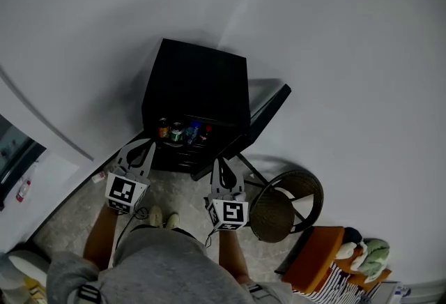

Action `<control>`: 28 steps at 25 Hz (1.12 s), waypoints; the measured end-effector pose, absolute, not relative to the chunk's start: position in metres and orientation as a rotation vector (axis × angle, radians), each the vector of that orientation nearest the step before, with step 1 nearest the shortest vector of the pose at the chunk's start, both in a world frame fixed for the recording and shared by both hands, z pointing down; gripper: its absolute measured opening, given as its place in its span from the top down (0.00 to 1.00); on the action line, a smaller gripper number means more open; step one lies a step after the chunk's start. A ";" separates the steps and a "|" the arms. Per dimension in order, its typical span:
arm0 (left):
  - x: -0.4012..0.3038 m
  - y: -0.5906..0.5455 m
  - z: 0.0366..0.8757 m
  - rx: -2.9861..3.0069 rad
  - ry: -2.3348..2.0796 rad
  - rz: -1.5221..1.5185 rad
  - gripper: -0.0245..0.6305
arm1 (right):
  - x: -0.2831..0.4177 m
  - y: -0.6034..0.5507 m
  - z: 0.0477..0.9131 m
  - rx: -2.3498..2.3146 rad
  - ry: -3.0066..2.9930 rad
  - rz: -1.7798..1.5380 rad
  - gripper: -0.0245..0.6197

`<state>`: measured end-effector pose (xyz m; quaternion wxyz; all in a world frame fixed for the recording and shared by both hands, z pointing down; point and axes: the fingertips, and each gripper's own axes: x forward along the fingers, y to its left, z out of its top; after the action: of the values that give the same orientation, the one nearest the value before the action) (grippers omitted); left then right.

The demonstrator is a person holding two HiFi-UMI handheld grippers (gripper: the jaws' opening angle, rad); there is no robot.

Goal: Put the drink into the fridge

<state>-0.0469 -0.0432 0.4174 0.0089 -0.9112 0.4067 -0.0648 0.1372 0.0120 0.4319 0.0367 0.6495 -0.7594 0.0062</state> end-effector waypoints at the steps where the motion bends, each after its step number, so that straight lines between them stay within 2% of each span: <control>1: -0.048 -0.042 0.418 -2.843 1.277 -0.204 0.96 | 0.136 0.014 0.432 1.995 -2.335 0.022 0.91; 28: -0.052 -0.028 0.424 -2.836 1.278 -0.229 0.96 | 0.133 0.027 0.430 2.008 -2.352 0.051 0.92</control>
<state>-0.0516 -0.0284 0.4239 0.0112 -0.9092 0.4097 -0.0735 0.1326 0.0270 0.4299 0.0241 0.6491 -0.7602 0.0164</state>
